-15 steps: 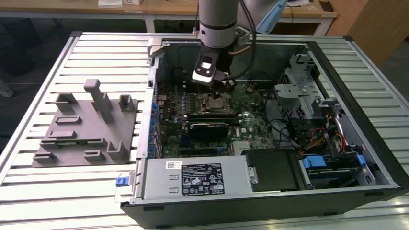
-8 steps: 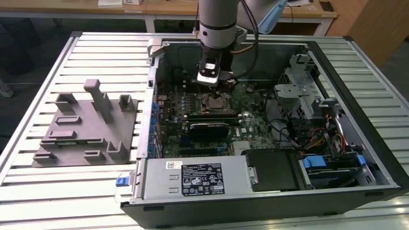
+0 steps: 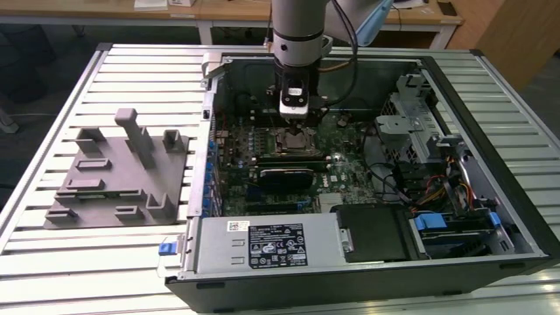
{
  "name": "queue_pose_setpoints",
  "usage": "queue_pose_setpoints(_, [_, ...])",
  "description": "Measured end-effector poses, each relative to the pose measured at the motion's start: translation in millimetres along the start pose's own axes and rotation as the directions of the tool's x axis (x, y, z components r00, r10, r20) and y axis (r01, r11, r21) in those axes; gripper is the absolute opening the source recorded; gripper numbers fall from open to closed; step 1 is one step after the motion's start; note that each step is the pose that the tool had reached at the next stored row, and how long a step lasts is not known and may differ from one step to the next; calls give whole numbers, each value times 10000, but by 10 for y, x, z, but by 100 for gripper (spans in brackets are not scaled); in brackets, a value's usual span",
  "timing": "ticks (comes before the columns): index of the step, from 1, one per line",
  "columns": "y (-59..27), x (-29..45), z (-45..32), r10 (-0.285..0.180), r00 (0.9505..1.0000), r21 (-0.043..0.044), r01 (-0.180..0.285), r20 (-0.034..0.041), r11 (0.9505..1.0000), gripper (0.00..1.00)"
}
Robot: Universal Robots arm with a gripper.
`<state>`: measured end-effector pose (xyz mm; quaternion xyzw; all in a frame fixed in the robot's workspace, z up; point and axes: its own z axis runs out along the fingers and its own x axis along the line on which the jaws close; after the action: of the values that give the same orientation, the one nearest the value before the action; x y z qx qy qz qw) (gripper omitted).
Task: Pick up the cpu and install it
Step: 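Close the cpu cover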
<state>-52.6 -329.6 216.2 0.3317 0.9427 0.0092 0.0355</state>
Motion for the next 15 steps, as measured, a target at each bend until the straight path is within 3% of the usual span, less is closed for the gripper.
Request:
queue_pose_setpoints(4, [0,0,1,-734,9973,-26,734,-14,9973,11])
queue_pose_setpoints(7, [0,0,1,-1271,9919,-46,1271,-22,9919,11])
queue_pose_setpoints(11, [0,1,2,-1996,9799,-76,1996,-34,9799,11])
queue_pose_setpoints(15, [-1,1,3,-2696,9630,-112,2695,-46,9629,11])
